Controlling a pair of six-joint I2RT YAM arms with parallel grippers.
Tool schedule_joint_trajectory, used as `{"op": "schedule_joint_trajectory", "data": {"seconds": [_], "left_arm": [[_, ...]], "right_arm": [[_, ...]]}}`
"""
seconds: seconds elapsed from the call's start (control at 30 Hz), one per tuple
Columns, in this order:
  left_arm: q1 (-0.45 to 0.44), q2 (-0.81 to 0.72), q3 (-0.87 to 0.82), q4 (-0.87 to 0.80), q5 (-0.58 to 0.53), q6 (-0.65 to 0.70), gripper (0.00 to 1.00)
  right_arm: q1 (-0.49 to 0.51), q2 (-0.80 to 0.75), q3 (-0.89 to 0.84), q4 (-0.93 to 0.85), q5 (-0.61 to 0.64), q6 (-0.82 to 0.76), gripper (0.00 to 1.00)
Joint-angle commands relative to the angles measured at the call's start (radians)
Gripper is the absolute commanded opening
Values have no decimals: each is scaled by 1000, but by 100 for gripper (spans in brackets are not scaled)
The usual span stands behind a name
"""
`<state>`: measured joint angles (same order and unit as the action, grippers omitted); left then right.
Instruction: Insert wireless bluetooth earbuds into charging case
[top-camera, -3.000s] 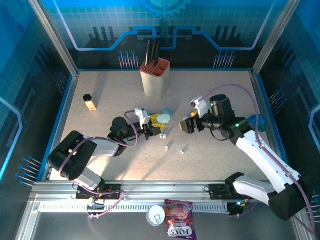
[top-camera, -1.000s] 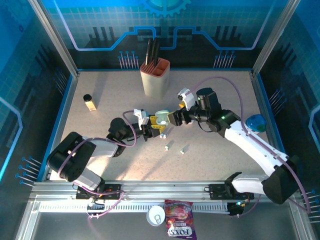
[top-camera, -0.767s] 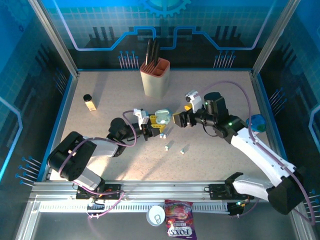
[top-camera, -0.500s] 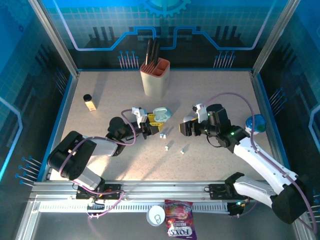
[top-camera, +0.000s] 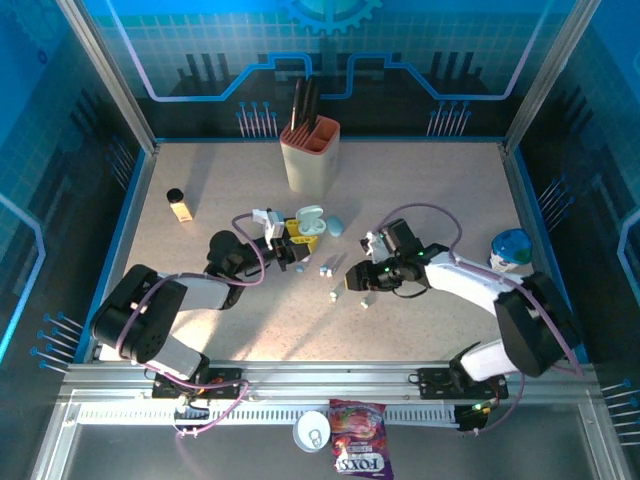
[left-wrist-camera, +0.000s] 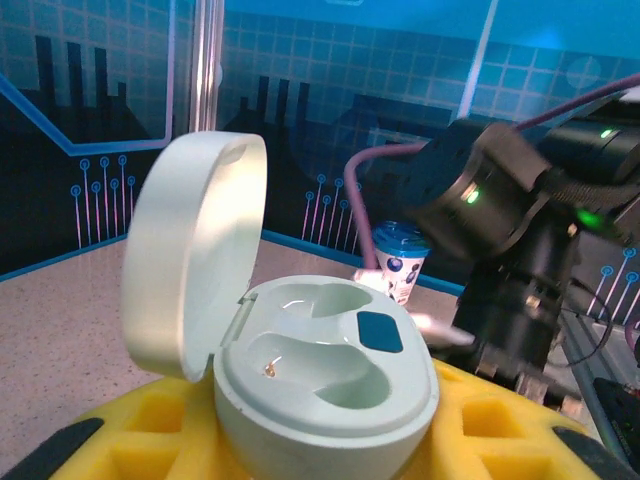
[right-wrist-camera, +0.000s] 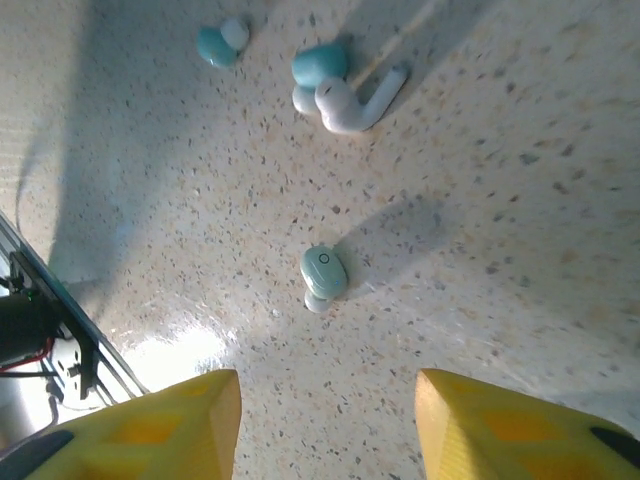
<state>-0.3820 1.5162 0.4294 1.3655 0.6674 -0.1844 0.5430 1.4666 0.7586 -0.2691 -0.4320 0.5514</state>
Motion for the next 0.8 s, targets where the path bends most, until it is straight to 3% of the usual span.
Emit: {"op": "schedule_joint_trajectory", "data": {"seconds": [0.0,0.33,0.63,0.77], "left_arm": [[7,-24,-3,35,19,-9,32],[8,-13,11,35,54,-27,32],[8,-12,8,34,63,-22,31],[8,-7,7,35,65,-14,31]], "right_arm": [[31,67,62,48,-68,21,50],[69,238,115,119,-98,23,49],[77,297,116,134,-117,22,49],[80,293,113,132,-111,27,43]]}}
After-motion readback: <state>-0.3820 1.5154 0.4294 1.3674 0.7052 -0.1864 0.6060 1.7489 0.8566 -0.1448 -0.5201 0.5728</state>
